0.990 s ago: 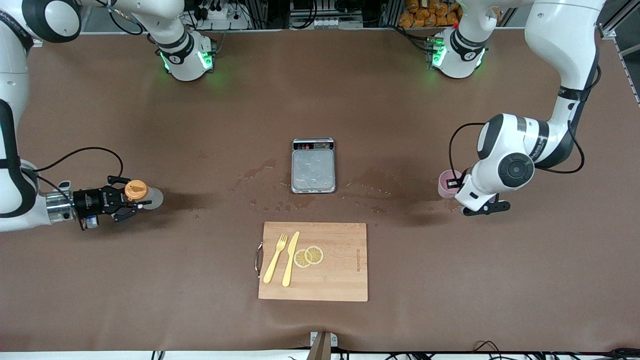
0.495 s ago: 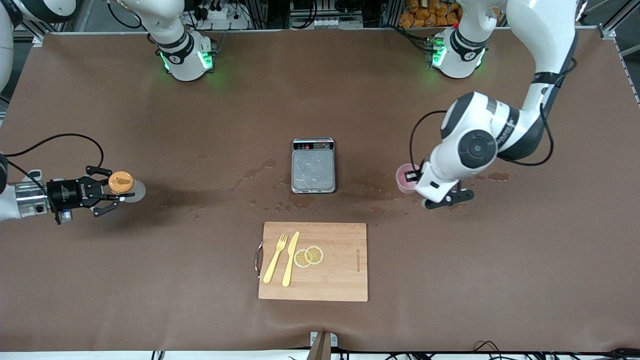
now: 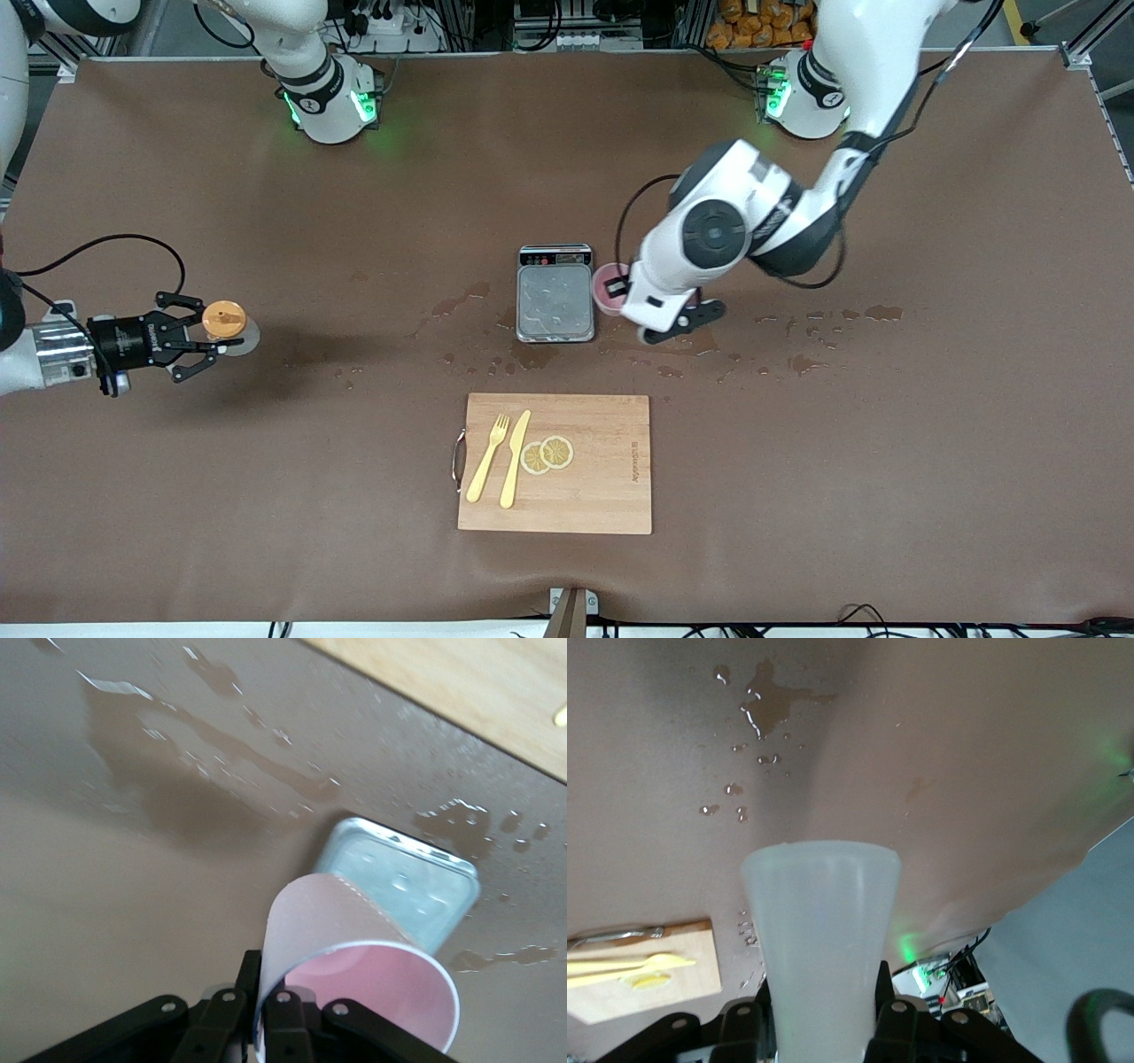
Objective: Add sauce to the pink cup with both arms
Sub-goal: 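Carry the pink cup with the left gripper onto the metal scale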
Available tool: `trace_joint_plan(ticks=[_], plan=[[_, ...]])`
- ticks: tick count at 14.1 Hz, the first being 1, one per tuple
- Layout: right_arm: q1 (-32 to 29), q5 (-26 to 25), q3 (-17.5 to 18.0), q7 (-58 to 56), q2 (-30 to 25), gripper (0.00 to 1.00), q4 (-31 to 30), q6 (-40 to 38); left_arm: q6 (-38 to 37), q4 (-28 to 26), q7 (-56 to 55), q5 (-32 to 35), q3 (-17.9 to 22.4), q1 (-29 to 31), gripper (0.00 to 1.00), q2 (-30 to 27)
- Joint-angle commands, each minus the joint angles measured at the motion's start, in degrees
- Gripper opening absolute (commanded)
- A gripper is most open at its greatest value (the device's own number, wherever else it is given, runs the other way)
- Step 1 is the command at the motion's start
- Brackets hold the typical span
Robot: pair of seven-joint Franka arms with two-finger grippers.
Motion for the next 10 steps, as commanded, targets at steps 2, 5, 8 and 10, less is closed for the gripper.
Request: trace_joint_plan(ticks=[2,5,8,10], plan=[[3.65,-4.68,-0.15,4.23,-1.66,0.4,1.97,-0.58,1.81,8.06,-6.95,-0.08,0.65,-5.34,0.0,7.03],[4.44,-5.82,-0.07,5.02,-2.1,0.4,2.06,-0.4,6.3,7.88,-10.3,0.89,3.2,-10.18,0.0,8.44],[7.77,-9.43,-0.24,7.3,-3.76,0.39,2.06,0.21,7.19,7.97,-10.3,0.8,3.64,-10.54,0.0,9.67],[8.83,-10.13,-0.24,9.24,-3.94,0.39,2.06,0.57,8.23,7.8,-10.3,0.97,3.64,-10.72,0.0,10.2]])
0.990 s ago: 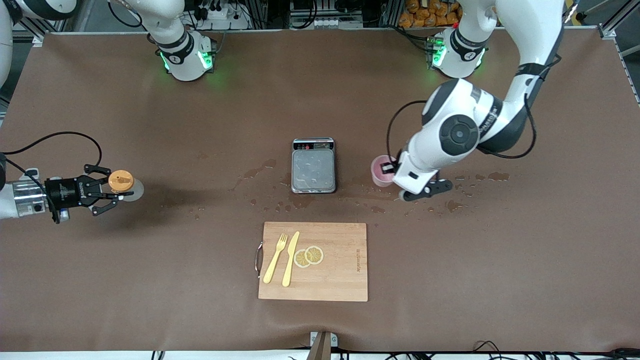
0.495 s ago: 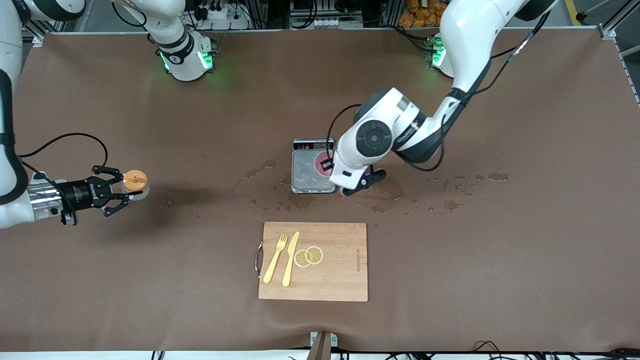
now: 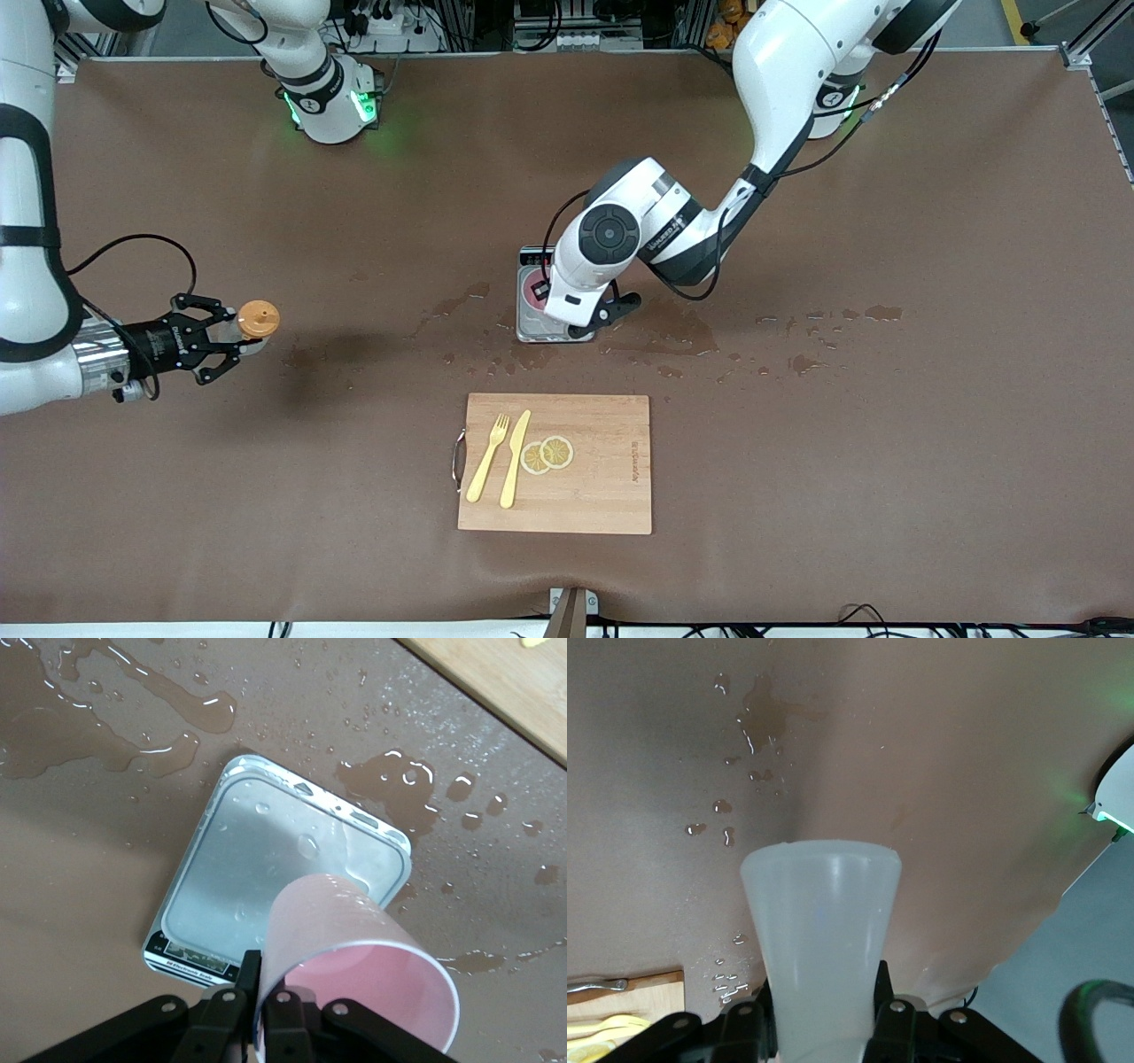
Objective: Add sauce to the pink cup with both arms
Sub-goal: 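Carry the pink cup with the left gripper onto the metal scale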
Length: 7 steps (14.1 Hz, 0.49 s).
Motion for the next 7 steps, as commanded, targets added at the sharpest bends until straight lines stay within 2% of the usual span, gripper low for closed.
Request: trace_joint_plan(ticks=[1,6,7], plan=[[1.89,-1.61,-0.1,3.36,-2.37,0.39,-0.23,-0.25,1.28,1.66,-0.94,0.96,0.57,-0.93,0.0,1.62],[5.24,-3.63,-0.27,7.24,-3.17,0.39,-0.14,0.62,2.7,1.58,-0.94,1.05,0.84,-1.37,0.0,2.51],[5.24,-3.72,-0.18,7.24,-3.17,0.39,-0.14,0.71,2.78,1.57,-0.86,1.05,0.84,-1.37,0.15,2.77]])
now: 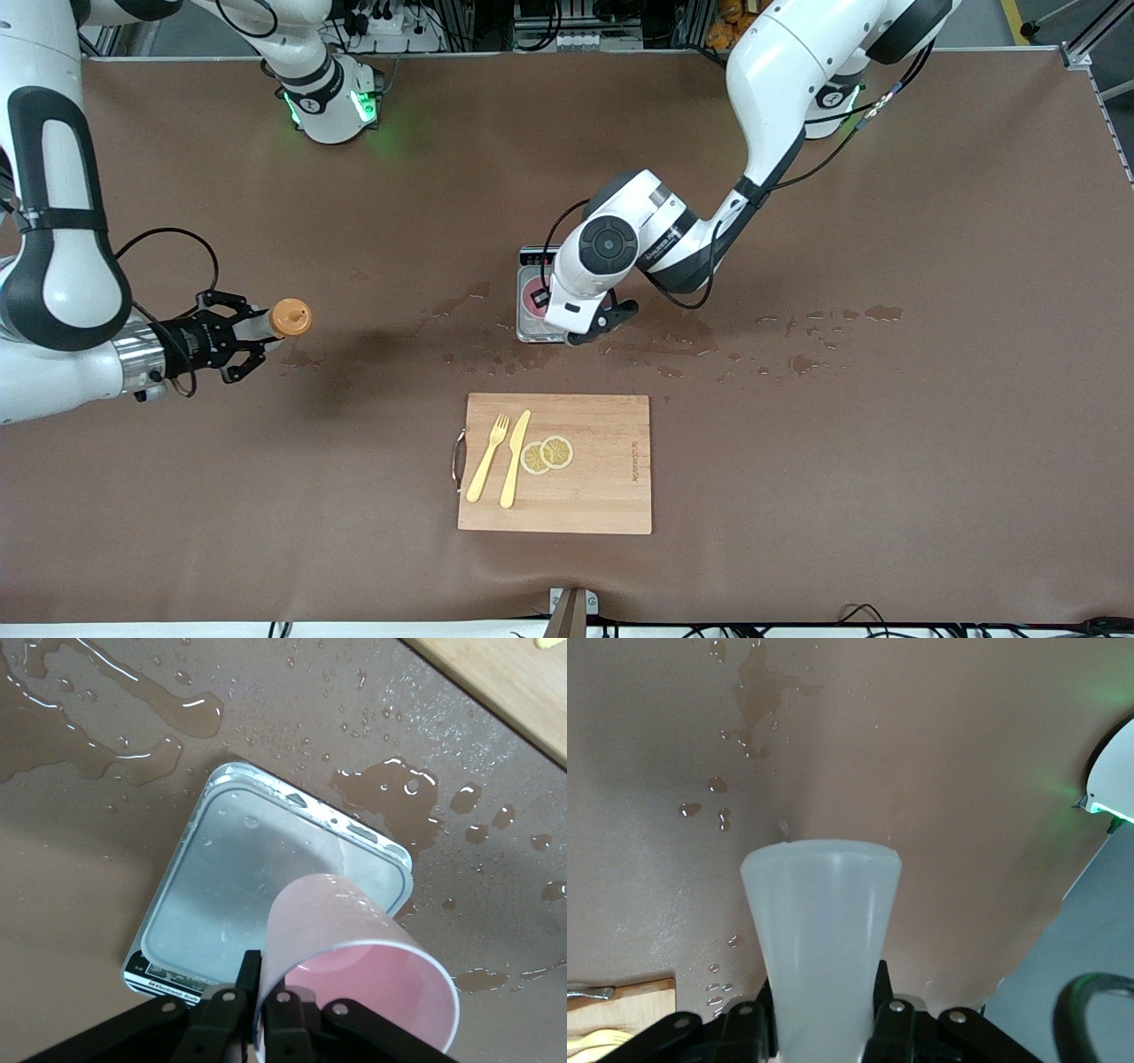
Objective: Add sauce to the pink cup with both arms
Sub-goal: 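Carry the pink cup with the left gripper onto the metal scale, then release the cup with the left gripper while the right gripper brings the bottle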
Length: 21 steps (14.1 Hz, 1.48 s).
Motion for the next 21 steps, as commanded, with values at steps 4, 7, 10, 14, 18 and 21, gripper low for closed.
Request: trace_joint_plan(ticks=[4,7,10,14,18,21], plan=[[0.81,-1.34,-0.29,1.31,-1.49,0.39,-0.16,-0.12,0.15,1.56,-0.86,0.99,0.63,-0.8,0.82,0.94],[2.12,-2.21,-0.11,4.11,-1.58,0.39,-0.16,-0.12,0.06,1.56,-0.86,0.82,0.63,-0.71,1.0,0.41],[4.85,-4.33,-0.2,6.13,-2.11,0.39,-0.07,-0.03,-0.29,1.56,-0.94,0.81,0.63,0.6,1.0,-0.99],[7.13,-4.5,-0.2,9.21,-2.19,0.39,-0.07,-0.12,-4.32,1.47,-0.86,0.38,0.54,3.67,1.0,-5.64],[9.77,-4.76,-0.29,12.64,-2.11,0.39,0.19,0.31,-11.08,1.47,0.28,0.9,0.54,9.55,1.0,-11.88],[13.02,-6.52,-0.2,17.03,-2.11,0.39,0.19,0.93,-15.22,1.21,4.84,0.9,0.11,14.99,1.0,-13.91]])
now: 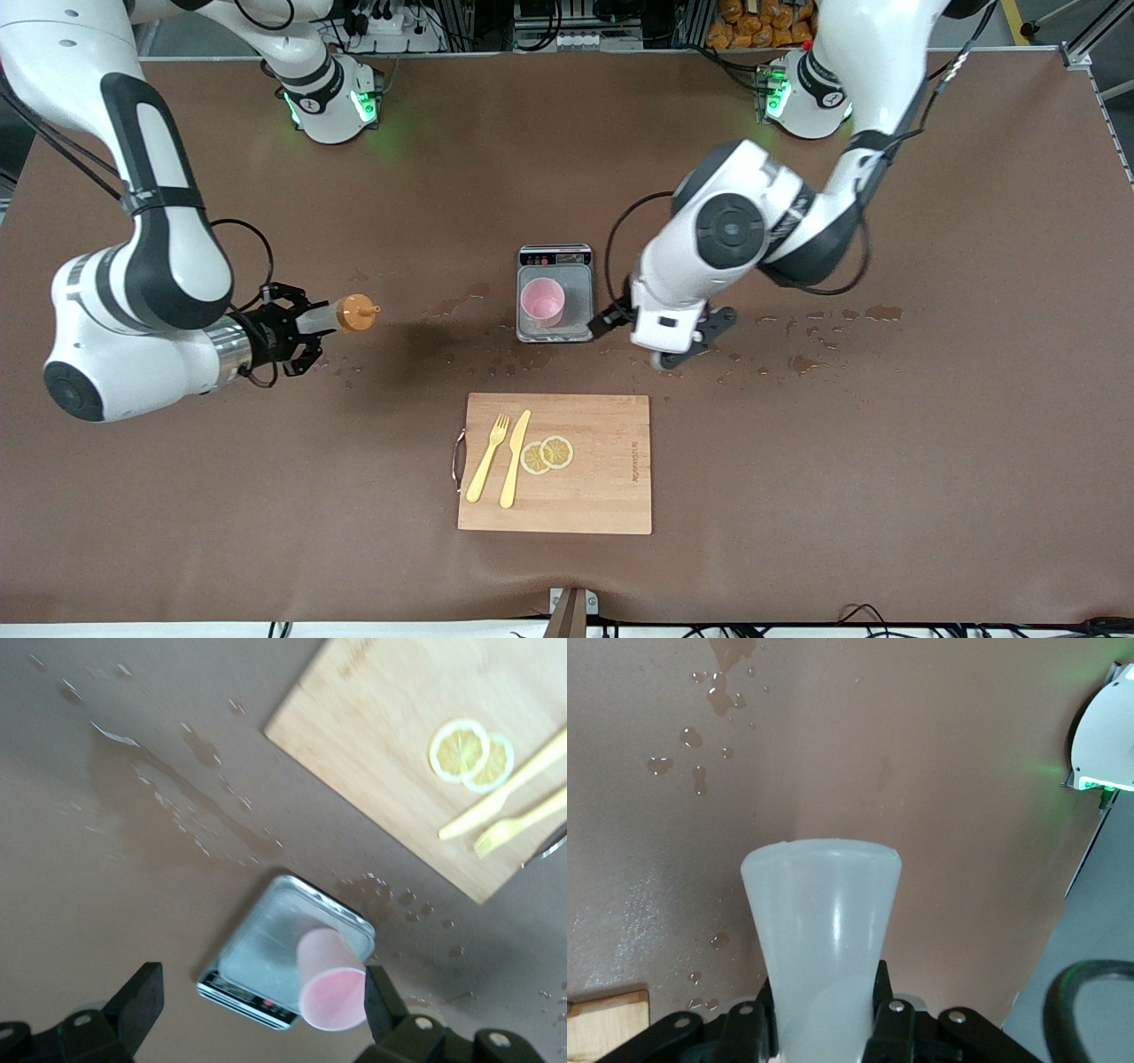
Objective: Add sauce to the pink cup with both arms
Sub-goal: 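Release the cup with the left gripper while the right gripper brings the bottle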
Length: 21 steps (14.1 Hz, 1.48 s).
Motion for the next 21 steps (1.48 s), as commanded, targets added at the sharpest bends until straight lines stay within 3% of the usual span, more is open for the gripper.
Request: trace_joint_plan(ticks=[1,5,10,13,21], plan=[[3.56,-2.18,-0.31,4.73,-1.45,0.39,-0.02,0.45,-3.15,-1.58,4.44,0.75,-0.71,5.4,1.0,-2.12],[6.55,-3.68,-0.4,9.21,-1.45,0.39,-0.02,0.81,-7.55,-2.37,16.47,0.75,-0.71,11.03,1.0,-5.54],[9.8,-5.96,-0.31,13.27,-1.45,0.39,0.07,0.63,-11.86,-2.9,26.59,0.93,-0.01,14.03,1.0,-10.02],[11.74,-8.42,-0.31,17.39,-1.36,0.39,0.07,0.37,-16.78,-3.94,35.63,0.84,-0.28,19.74,1.0,-12.65],[18.68,-12.99,-0.31,28.55,-0.58,0.39,-0.02,0.19,-23.2,-8.25,55.51,4.0,9.39,14.22,1.0,-20.39]])
